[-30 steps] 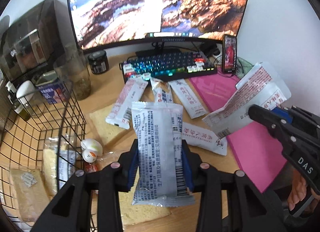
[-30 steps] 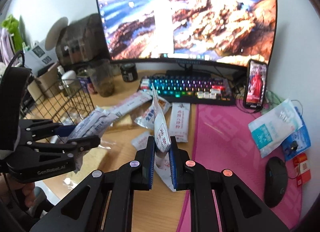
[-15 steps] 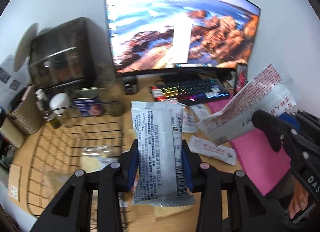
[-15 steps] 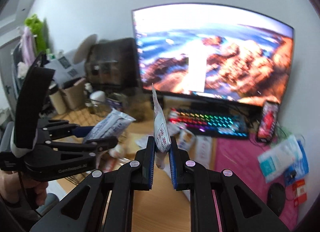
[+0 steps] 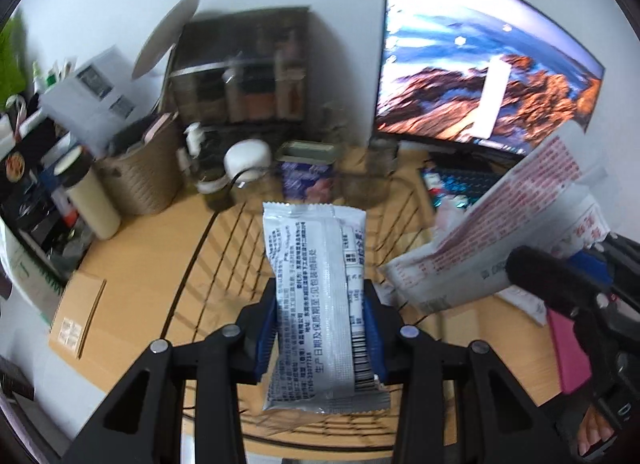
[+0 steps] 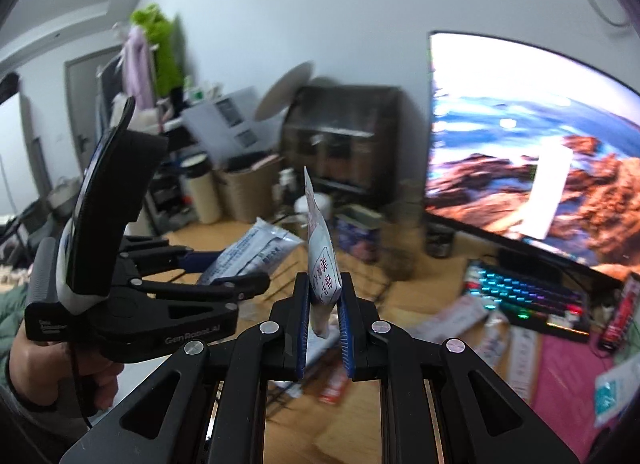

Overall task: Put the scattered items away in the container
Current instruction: 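Drop both packets into the wire basket with both grippers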

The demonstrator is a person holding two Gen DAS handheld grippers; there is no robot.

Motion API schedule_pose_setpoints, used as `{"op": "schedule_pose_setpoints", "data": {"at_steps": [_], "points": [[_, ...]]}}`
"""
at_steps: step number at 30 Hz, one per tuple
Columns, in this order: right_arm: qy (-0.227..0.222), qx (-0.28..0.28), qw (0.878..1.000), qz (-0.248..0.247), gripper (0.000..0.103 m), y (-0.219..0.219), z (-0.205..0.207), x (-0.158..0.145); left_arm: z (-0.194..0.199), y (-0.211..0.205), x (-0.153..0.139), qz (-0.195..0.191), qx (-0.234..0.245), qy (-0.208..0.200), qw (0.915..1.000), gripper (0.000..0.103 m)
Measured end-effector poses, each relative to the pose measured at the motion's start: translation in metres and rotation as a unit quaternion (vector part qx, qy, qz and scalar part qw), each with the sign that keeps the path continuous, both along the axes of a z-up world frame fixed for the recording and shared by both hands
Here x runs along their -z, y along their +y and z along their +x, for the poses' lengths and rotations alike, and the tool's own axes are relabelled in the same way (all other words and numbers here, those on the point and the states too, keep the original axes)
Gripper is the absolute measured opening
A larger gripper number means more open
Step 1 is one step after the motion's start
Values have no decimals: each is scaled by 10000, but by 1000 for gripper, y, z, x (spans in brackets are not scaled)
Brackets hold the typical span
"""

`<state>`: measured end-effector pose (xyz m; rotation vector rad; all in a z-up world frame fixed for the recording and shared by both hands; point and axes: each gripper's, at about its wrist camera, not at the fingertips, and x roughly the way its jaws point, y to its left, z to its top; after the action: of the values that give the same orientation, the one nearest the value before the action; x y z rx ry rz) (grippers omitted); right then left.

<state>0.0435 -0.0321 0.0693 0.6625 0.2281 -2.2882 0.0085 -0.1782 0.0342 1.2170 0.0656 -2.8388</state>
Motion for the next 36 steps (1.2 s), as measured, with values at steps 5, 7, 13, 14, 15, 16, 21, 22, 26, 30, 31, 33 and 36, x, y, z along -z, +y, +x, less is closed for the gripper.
{"op": "schedule_pose_setpoints", "data": {"at_steps": [5, 7, 13, 14, 15, 16, 21, 22, 26, 30, 31, 33, 36], "points": [[-264, -166, 9993, 212, 15, -30, -3, 24, 1, -19, 23, 100, -85, -256, 9996, 43], [-349, -178, 9989, 269, 15, -34, -5, 31, 1, -22, 26, 103, -92, -287, 9995, 50], [-455, -180, 9981, 373, 27, -38, -10, 43, 9, -29, 15, 151, -228, -23, 9996, 72], [-429, -171, 9983, 368, 33, -38, -10, 41, 9, -29, 15, 161, -234, -36, 9996, 72], [-402, -166, 9983, 378, 39, -38, -10, 41, 8, -29, 15, 162, -239, -53, 9996, 72], [-369, -169, 9985, 370, 40, -36, -9, 39, 8, -27, 15, 151, -239, -67, 9996, 72], [-303, -80, 9987, 404, 44, -29, -7, 35, 8, -14, 12, 64, -147, -50, 9999, 72], [-284, -9, 9989, 378, 44, -24, -7, 34, 8, -11, 11, 52, -123, -47, 9999, 72], [-176, 261, 9989, 356, 45, -3, -7, 27, 7, 7, 6, 64, -2, 6, 10000, 72], [-118, 577, 9977, 345, 46, 24, -6, 22, 4, 35, 5, 10, 253, -31, 9997, 72], [-114, 662, 9971, 348, 46, 32, -7, 22, 4, 42, 5, 7, 323, -34, 9995, 72], [-107, 840, 9958, 354, 46, 49, -8, 21, 2, 58, 5, 8, 474, -44, 9989, 72], [-117, 1124, 9929, 365, 46, 75, -10, 23, -1, 83, 4, -165, 545, -52, 9984, 72]]}}
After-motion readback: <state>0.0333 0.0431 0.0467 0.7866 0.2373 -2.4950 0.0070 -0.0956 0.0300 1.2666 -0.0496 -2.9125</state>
